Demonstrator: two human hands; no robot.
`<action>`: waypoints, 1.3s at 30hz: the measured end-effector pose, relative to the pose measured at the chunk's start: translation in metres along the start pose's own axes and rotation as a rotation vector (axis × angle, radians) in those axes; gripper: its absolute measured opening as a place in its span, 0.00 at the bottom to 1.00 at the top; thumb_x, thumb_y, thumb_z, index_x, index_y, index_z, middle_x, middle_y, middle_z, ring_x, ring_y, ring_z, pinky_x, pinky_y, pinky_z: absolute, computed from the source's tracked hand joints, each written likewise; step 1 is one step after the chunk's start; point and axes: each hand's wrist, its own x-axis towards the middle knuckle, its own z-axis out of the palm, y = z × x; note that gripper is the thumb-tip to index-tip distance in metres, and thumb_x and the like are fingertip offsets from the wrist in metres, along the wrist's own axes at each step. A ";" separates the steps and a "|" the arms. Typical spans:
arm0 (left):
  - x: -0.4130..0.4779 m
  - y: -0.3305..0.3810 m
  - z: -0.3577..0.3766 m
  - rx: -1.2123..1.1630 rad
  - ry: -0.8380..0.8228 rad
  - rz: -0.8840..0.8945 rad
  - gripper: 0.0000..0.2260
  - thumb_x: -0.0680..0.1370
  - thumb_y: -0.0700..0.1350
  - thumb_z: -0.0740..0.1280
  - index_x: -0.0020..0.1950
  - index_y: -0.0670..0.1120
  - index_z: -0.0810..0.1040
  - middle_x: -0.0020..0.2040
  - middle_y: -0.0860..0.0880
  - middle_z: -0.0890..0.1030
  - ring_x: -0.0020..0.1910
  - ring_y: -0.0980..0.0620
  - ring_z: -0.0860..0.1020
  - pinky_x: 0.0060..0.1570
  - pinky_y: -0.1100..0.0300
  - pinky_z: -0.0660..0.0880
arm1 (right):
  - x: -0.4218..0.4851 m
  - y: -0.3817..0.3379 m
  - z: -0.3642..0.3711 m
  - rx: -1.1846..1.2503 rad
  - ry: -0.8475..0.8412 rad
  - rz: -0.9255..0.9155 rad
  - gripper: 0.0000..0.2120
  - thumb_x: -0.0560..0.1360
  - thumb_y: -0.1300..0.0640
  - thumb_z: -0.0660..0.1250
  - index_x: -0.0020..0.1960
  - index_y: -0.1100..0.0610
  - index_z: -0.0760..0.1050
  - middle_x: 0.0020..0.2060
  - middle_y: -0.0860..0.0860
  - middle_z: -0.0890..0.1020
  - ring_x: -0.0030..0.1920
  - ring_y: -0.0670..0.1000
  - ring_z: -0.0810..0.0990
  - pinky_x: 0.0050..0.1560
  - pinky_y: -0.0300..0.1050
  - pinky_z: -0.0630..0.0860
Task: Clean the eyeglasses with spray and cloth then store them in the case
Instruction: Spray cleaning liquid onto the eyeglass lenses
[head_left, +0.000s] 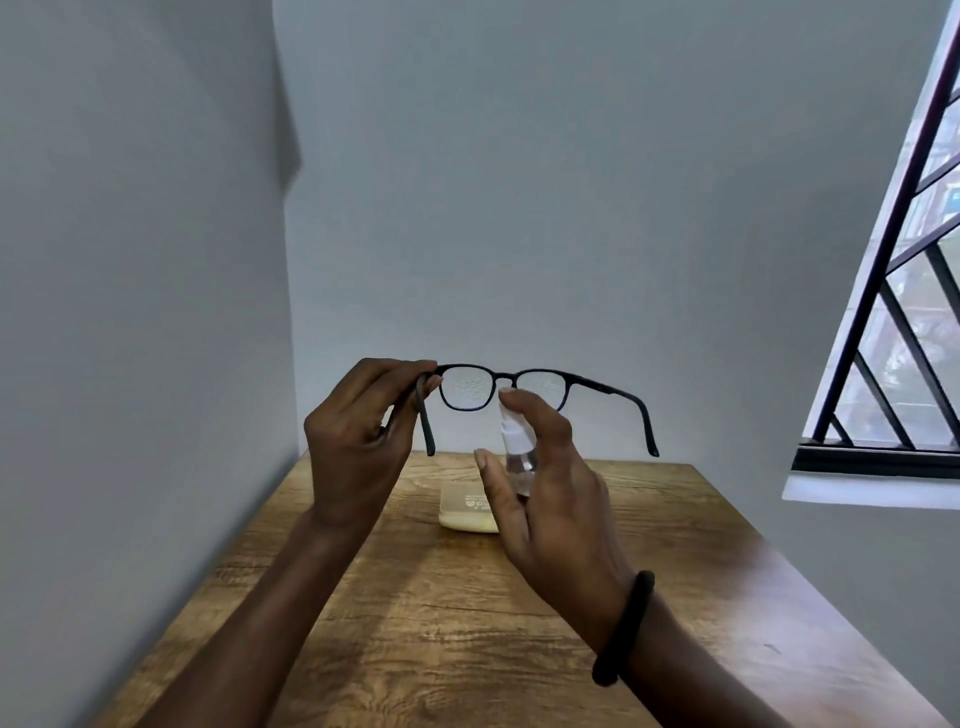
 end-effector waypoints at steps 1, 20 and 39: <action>0.000 0.000 0.000 0.000 -0.001 0.005 0.06 0.77 0.36 0.77 0.53 0.39 0.87 0.47 0.46 0.86 0.47 0.59 0.80 0.52 0.74 0.73 | 0.005 -0.002 0.001 -0.013 0.004 0.002 0.26 0.80 0.52 0.67 0.72 0.45 0.57 0.54 0.50 0.81 0.40 0.45 0.81 0.35 0.36 0.77; 0.006 -0.003 -0.006 0.017 0.002 0.044 0.06 0.77 0.37 0.77 0.53 0.38 0.87 0.48 0.45 0.86 0.47 0.52 0.84 0.52 0.66 0.79 | 0.021 -0.004 0.008 -0.129 0.004 0.024 0.25 0.80 0.54 0.67 0.71 0.46 0.57 0.48 0.53 0.82 0.31 0.44 0.75 0.31 0.37 0.72; 0.010 -0.005 -0.008 0.000 0.019 0.048 0.06 0.77 0.37 0.77 0.52 0.38 0.87 0.47 0.45 0.86 0.45 0.51 0.85 0.51 0.65 0.79 | 0.015 0.008 -0.003 -0.180 0.150 0.118 0.24 0.80 0.54 0.67 0.70 0.48 0.59 0.46 0.51 0.83 0.32 0.47 0.81 0.31 0.37 0.73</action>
